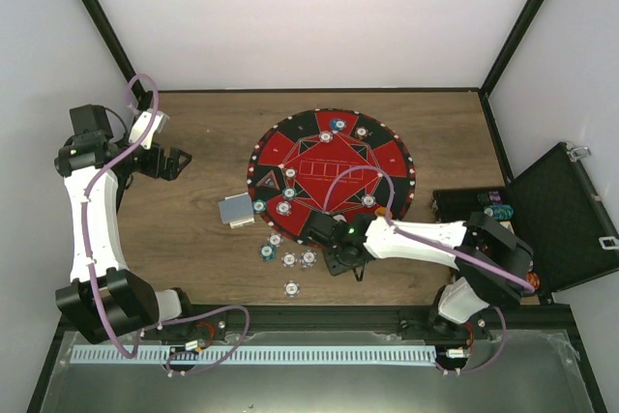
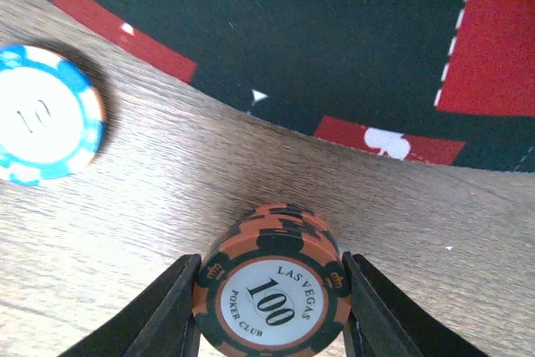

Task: Distribute texas hold em gaming equipment

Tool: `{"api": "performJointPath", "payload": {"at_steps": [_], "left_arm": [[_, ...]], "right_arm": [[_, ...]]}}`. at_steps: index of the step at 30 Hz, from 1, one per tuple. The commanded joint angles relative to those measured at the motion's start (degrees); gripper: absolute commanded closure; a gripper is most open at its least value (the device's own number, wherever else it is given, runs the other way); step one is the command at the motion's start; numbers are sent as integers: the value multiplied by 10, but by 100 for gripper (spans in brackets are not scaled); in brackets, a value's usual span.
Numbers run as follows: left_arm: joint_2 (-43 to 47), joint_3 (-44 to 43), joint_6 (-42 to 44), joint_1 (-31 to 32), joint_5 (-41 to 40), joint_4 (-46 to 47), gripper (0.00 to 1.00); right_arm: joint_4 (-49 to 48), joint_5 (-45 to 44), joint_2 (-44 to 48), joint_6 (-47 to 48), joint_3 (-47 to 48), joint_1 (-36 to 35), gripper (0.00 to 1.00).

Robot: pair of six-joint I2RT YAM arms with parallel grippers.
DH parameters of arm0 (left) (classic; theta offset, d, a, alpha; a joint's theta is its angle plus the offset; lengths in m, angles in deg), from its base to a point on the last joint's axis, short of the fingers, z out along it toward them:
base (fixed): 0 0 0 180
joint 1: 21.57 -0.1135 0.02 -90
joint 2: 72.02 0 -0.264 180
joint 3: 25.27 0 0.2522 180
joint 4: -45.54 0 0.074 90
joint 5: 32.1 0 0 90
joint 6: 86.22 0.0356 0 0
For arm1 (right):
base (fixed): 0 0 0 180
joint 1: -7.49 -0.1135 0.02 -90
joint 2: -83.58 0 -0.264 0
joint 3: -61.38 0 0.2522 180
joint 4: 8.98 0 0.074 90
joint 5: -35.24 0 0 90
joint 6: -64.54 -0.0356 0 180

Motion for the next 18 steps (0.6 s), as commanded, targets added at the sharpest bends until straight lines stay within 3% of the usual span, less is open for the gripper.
{"api": "performJointPath", "payload": {"at_steps": [1, 8, 18], "left_arm": [[11, 0, 12, -2, 3, -3, 0], [12, 1, 20, -2, 0, -7, 0], [10, -1, 37, -3, -8, -20, 0]], "right_arm": [[30, -17, 32, 10, 46, 10, 73], [46, -25, 56, 61, 91, 78, 74], [-11, -4, 16, 161, 110, 241, 75]]}}
